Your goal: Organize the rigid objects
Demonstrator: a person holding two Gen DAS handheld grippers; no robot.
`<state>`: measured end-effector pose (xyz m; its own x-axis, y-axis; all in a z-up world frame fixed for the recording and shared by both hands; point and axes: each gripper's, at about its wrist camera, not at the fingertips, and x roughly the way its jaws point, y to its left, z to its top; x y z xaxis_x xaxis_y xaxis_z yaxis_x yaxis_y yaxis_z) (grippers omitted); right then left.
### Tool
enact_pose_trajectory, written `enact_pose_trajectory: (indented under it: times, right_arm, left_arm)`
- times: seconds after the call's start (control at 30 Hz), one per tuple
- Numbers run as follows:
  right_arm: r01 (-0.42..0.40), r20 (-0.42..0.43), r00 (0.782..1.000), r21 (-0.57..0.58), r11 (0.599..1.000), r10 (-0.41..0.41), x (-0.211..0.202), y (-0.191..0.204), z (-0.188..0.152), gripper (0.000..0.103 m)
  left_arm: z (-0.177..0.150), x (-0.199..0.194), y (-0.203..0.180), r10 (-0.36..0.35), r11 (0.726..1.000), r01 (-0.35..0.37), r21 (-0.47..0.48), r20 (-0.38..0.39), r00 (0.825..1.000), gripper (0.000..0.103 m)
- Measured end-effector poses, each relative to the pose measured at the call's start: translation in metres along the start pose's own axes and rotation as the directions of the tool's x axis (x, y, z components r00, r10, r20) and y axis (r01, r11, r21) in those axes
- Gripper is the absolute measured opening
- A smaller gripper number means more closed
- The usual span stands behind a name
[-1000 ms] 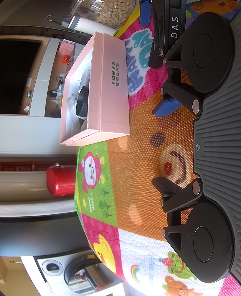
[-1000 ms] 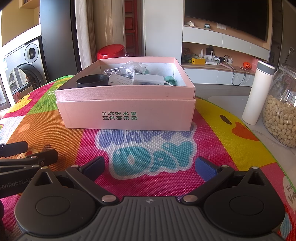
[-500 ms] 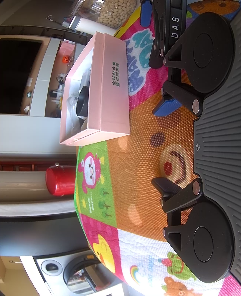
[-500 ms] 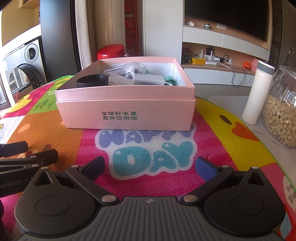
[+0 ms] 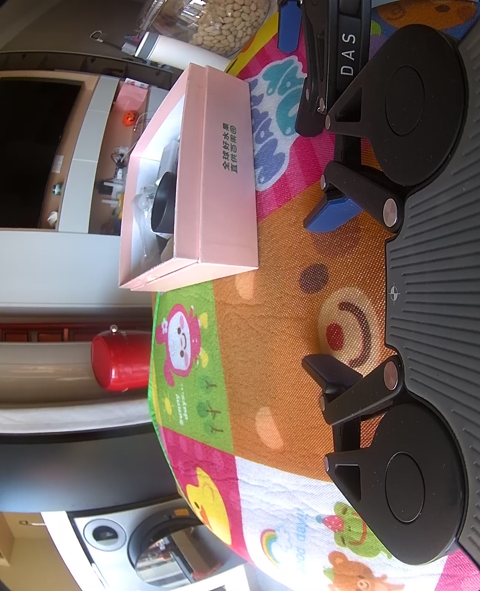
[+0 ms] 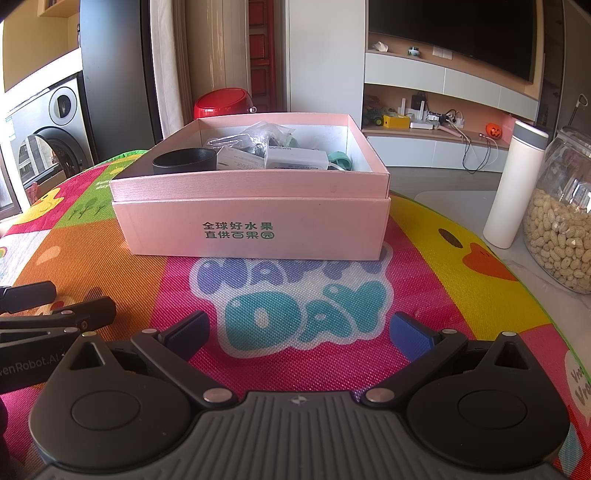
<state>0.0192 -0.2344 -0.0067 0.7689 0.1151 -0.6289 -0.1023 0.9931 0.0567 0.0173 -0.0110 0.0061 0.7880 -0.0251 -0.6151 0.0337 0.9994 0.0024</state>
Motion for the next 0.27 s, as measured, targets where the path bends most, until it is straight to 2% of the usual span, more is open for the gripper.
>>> enact_pose_trajectory:
  times: [0.27]
  right_arm:
    - [0.0,0.0,1.0,0.0,1.0,0.0,0.0002,-0.0002,0.0,0.103]
  left_arm:
    - [0.0002,0.0002,-0.0002,-0.001,1.0,0.001,-0.002,-0.001,1.0,0.079]
